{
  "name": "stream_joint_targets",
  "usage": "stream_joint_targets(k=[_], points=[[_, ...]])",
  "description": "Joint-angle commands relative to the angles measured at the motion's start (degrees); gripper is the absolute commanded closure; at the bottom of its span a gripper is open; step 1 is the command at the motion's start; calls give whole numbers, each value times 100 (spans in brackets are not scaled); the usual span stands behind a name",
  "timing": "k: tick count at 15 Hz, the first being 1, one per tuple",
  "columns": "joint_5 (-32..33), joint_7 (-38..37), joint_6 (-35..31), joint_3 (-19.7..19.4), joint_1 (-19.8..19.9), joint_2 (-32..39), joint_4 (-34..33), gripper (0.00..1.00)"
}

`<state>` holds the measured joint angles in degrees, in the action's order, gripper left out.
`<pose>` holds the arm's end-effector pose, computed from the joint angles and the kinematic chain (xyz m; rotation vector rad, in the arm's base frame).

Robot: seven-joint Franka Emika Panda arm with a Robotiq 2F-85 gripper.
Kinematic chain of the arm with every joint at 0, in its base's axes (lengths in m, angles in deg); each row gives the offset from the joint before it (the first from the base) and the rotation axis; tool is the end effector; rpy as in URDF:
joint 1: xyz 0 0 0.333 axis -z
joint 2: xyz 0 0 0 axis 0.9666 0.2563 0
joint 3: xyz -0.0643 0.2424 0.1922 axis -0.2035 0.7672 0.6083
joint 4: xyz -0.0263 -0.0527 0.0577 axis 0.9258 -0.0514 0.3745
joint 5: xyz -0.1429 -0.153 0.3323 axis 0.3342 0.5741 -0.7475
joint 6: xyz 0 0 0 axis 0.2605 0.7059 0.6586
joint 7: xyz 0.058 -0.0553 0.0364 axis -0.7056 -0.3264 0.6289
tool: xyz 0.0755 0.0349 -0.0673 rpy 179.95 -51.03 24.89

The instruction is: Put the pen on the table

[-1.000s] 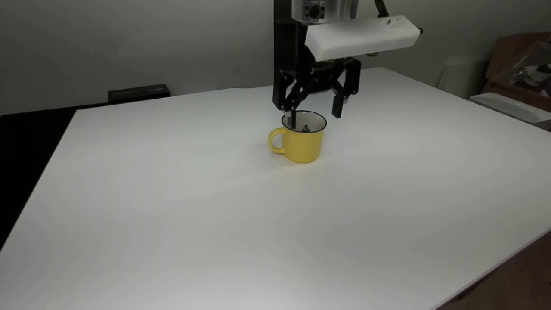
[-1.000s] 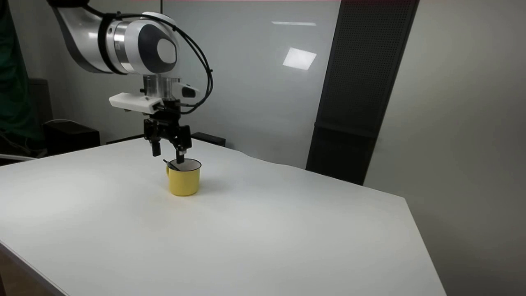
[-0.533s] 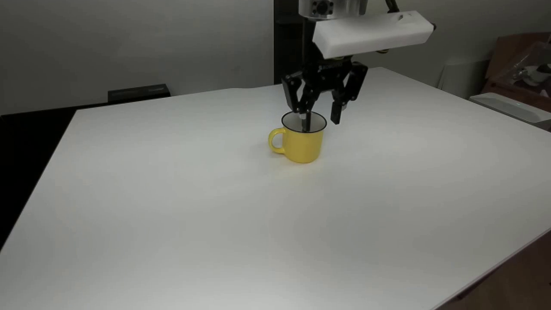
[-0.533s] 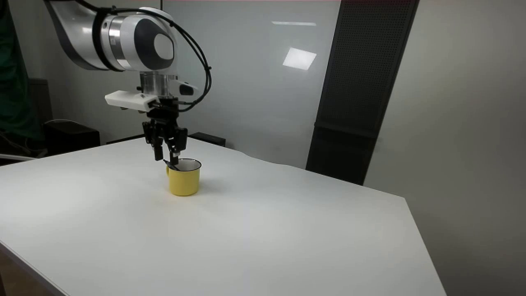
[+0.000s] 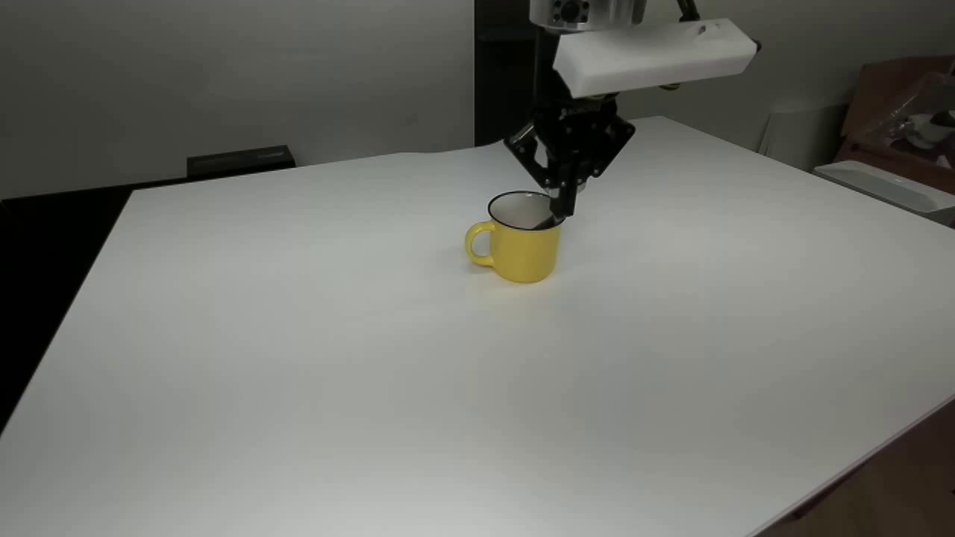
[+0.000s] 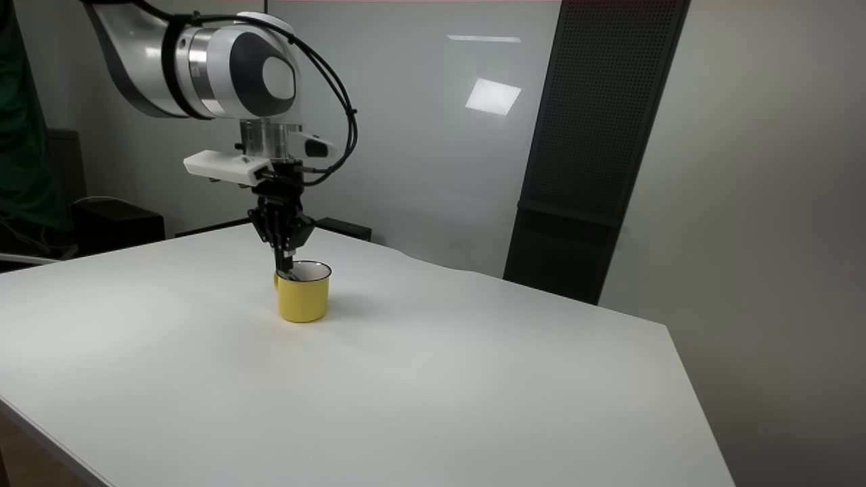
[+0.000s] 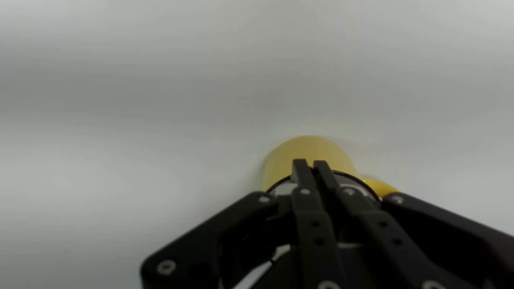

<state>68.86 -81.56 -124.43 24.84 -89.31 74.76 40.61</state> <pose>0.5517 0.1080 0.2099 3.0797 -0.2035 0.1103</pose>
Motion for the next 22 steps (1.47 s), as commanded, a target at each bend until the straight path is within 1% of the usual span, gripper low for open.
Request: stream_joint_targets(k=[1,6,13,17,22], points=[[-38,100,-95,64,139,-56,67,100],[-59,202,-167,104,199,-130,133,99],[258,76,-297,20,23,-564,301,99],[697,-69,-316,-44,-47,-872,363,99],[1536,-433,-252,-86,-66,-1390,430,99]])
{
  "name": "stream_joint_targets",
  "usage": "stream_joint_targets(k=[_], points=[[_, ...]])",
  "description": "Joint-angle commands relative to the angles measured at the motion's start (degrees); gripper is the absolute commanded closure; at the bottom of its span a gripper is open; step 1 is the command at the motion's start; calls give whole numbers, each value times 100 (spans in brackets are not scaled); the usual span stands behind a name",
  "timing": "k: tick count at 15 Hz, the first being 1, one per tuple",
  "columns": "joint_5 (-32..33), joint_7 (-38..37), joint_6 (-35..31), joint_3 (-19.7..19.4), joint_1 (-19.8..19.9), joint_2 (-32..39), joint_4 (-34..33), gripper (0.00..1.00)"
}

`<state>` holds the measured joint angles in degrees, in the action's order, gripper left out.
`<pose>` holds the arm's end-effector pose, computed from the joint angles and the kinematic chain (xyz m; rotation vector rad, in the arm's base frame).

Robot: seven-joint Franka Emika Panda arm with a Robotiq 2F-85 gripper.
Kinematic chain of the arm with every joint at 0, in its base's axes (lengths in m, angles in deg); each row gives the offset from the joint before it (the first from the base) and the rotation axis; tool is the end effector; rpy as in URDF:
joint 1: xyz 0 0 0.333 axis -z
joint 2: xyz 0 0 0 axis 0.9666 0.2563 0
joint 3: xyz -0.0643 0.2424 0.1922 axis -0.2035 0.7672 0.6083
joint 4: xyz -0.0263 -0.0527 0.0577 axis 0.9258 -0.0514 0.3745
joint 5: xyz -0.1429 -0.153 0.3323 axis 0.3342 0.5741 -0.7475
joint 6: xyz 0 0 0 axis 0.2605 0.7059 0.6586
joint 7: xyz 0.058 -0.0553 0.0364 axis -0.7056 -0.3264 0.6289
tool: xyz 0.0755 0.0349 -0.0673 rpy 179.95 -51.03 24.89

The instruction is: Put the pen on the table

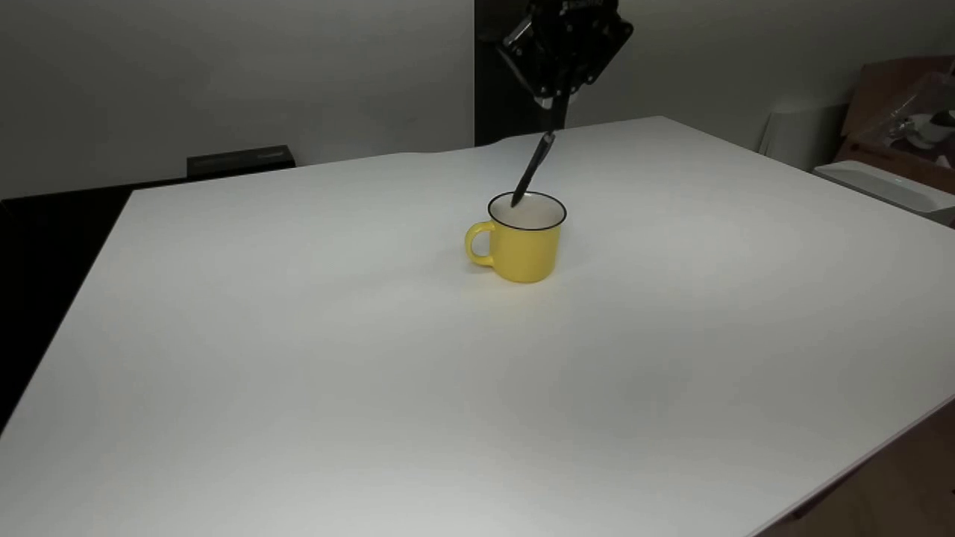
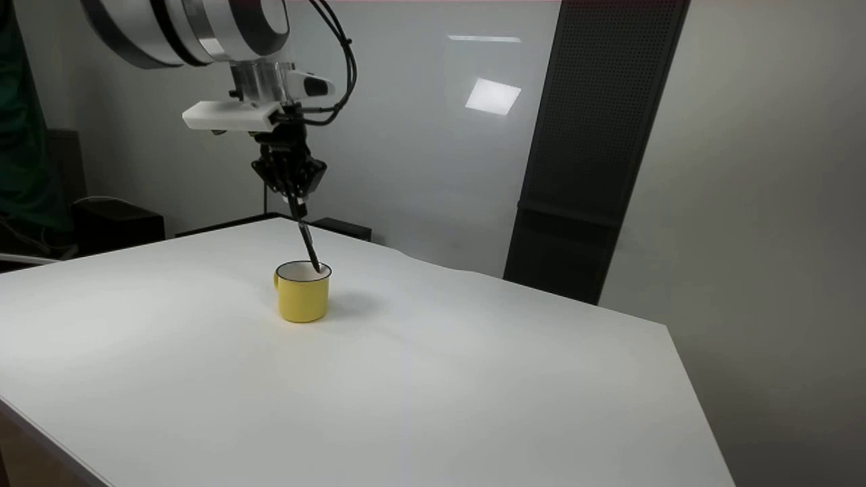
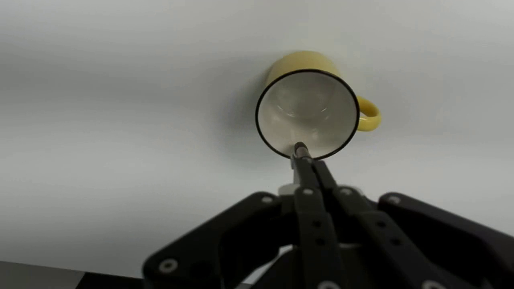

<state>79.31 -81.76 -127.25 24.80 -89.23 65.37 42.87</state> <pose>0.5536 0.1143 0.2912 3.0251 0.0217 0.3988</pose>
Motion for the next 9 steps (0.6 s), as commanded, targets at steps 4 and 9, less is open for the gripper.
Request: stream_joint_targets(k=[4,9], points=[[1069,-814,71,39,38,-923,330,99],[1294,-1028,-241,196,427,-1387,737,99]])
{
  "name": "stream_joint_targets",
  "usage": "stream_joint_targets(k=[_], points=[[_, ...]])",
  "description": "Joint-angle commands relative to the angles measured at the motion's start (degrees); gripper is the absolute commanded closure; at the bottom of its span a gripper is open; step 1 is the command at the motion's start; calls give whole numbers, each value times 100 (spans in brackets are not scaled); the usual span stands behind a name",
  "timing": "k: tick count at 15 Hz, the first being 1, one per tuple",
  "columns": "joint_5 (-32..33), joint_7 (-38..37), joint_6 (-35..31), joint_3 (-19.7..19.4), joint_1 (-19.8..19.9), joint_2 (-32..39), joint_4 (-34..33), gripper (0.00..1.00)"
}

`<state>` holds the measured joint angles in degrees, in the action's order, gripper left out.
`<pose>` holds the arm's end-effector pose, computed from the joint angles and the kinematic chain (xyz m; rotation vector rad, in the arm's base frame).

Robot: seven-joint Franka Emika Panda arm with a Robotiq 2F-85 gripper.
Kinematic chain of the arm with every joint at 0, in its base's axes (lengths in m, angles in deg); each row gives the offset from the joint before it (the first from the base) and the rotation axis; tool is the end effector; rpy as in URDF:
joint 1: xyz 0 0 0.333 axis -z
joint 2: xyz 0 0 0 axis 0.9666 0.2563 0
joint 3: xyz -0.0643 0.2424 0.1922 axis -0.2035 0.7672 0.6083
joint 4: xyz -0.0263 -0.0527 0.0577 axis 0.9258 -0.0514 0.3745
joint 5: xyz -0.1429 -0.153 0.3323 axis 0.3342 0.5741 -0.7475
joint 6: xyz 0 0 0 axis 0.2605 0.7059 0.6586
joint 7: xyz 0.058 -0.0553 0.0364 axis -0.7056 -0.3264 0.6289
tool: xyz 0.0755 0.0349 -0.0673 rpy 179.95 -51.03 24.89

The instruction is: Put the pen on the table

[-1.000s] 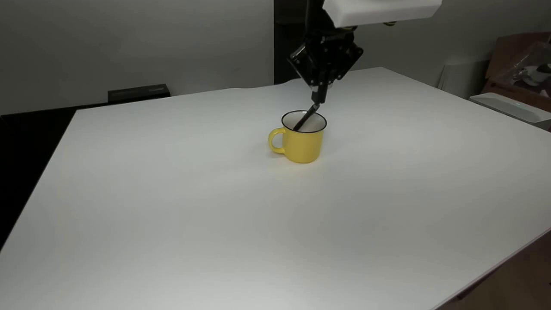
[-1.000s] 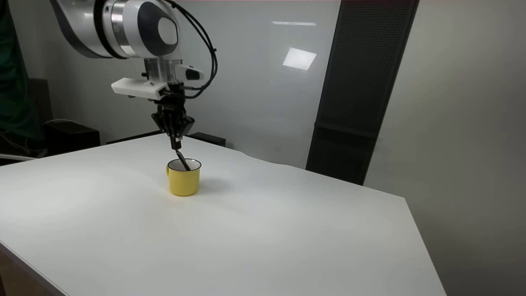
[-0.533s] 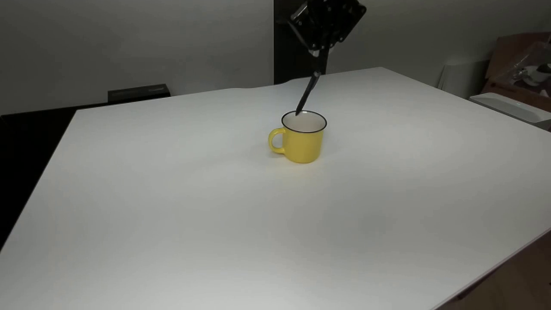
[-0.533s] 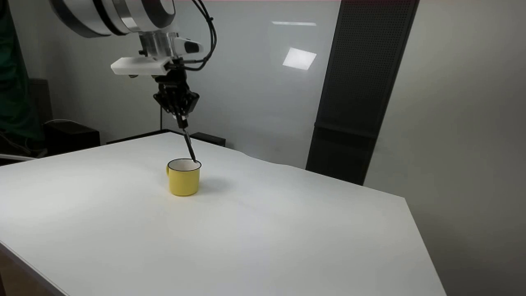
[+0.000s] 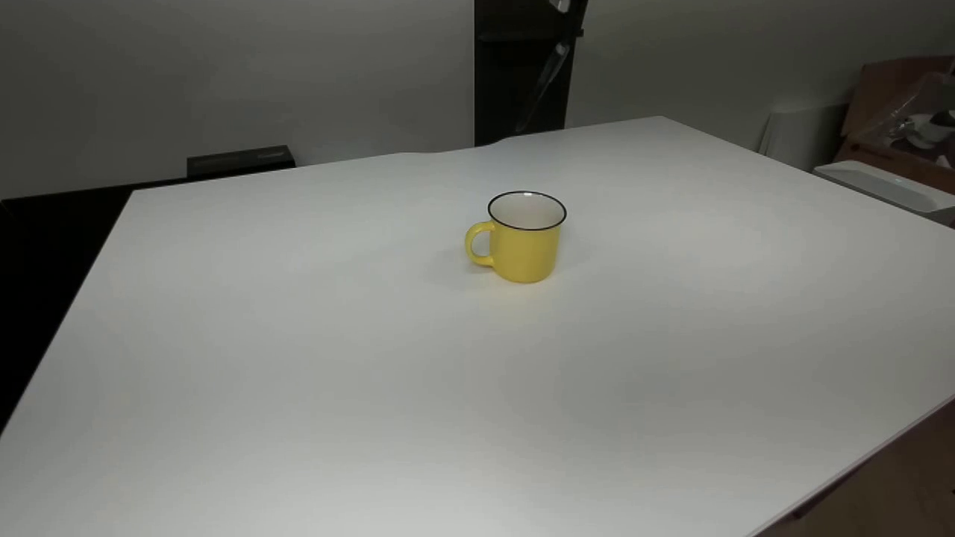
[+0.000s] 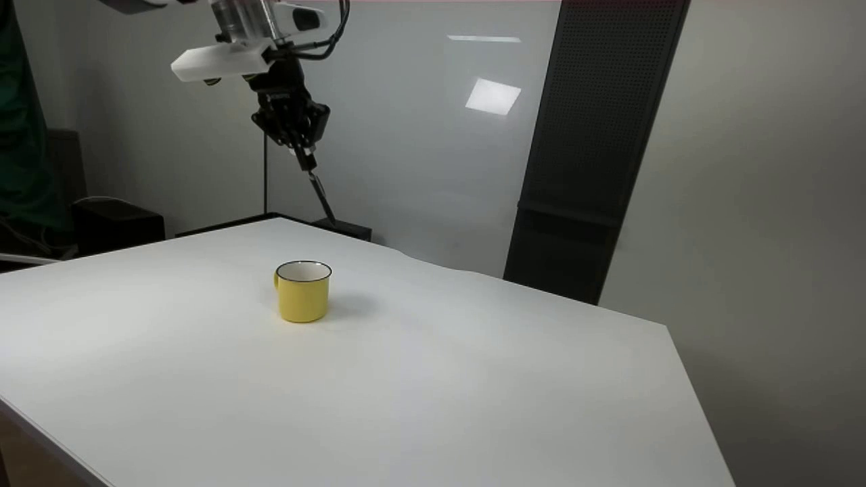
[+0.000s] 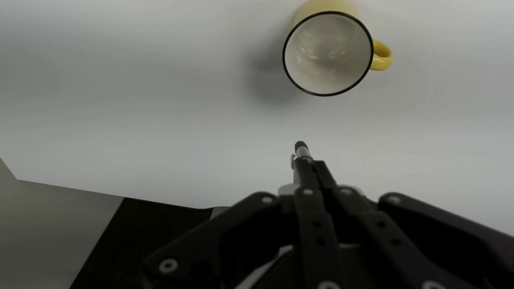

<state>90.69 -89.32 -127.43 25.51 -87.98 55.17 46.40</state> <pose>0.5345 0.1114 0.3622 2.9332 0.0425 0.6187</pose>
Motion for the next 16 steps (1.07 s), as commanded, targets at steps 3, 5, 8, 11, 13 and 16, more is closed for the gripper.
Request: stream_joint_targets(k=[3,5,8,11,13,16], points=[[-72,18,-906,-134,424,-491,743,99],[-306,340,-1493,-278,547,-475,965,99],[-1198,1296,-2295,-416,647,-281,1242,99],[-2718,2474,-2686,-212,692,-90,1393,99],[-3702,3164,-2592,76,780,-20,1314,99],[-5227,4351,-2248,525,1033,83,987,99]])
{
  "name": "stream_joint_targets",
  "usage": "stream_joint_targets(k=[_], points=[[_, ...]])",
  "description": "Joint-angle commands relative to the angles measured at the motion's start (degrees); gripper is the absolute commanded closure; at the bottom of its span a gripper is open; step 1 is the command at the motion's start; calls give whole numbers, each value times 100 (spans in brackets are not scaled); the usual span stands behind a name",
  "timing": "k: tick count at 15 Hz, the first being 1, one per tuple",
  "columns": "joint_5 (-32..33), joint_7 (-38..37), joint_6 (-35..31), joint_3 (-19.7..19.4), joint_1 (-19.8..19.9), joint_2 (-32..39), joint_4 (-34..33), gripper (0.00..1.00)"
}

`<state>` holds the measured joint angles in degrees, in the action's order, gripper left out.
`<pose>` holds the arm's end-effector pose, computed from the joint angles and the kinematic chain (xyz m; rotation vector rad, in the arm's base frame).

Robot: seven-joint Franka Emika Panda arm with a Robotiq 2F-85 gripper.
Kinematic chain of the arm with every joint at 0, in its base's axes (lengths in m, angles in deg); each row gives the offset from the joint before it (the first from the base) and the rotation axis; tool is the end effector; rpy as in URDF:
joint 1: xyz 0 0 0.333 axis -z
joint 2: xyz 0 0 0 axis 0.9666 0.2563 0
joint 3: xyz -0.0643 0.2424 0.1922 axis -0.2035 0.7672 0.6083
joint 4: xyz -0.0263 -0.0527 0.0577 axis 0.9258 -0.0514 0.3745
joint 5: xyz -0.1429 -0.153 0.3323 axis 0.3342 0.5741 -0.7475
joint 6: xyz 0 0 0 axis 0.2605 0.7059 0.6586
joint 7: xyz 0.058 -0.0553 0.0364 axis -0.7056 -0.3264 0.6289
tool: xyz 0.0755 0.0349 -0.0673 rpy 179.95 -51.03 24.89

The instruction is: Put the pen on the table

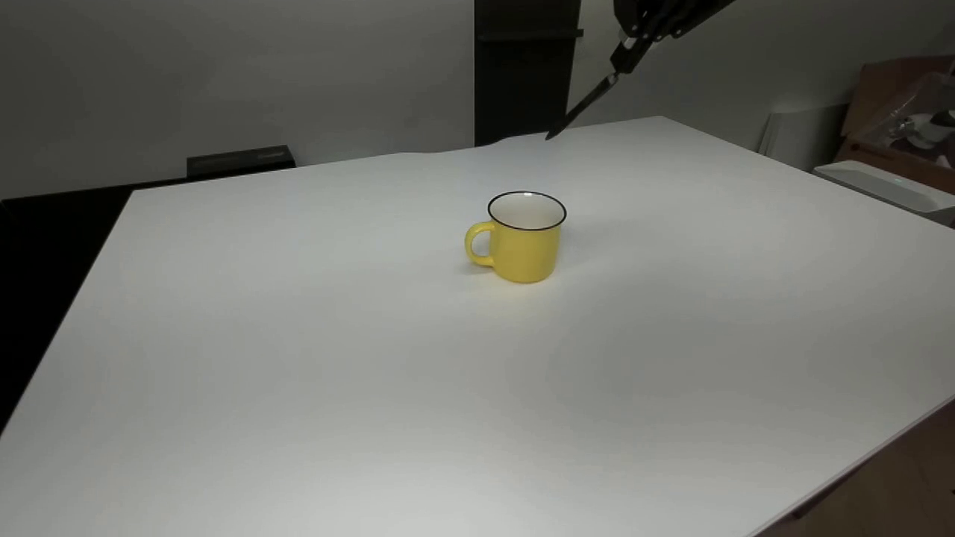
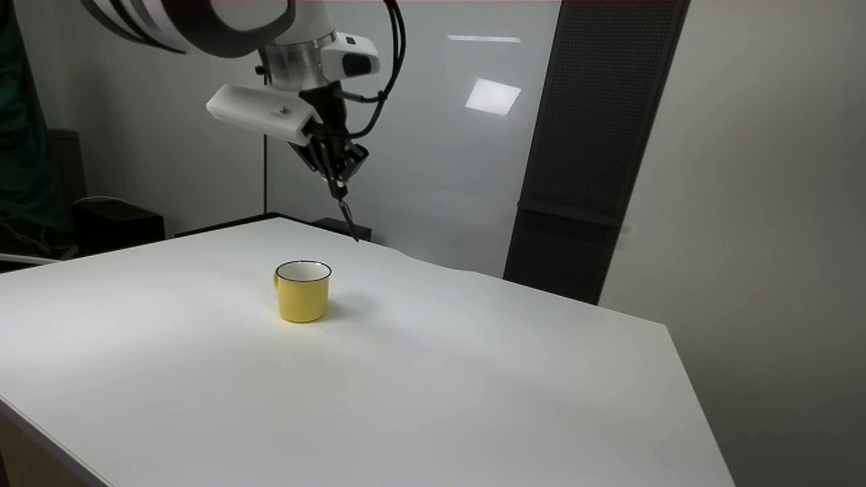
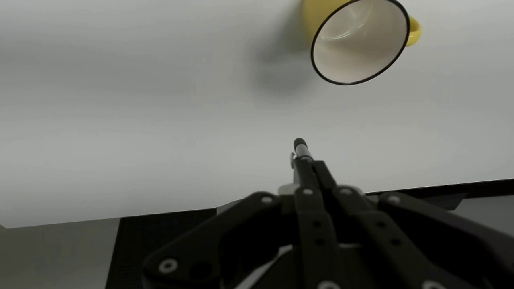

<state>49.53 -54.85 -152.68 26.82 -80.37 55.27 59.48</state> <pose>0.5028 0.0137 0.3196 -2.9498 0.1695 -0.8377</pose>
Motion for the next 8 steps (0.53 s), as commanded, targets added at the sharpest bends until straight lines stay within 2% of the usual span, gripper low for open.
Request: stream_joint_targets(k=[1,3,5,8], points=[[-1638,1359,408,485,372,97,-450,99],[-2625,2322,719,523,554,148,-706,99],[-3298,3133,1048,421,727,239,-914,99],[-3738,3803,1414,304,1005,524,-1138,99]])
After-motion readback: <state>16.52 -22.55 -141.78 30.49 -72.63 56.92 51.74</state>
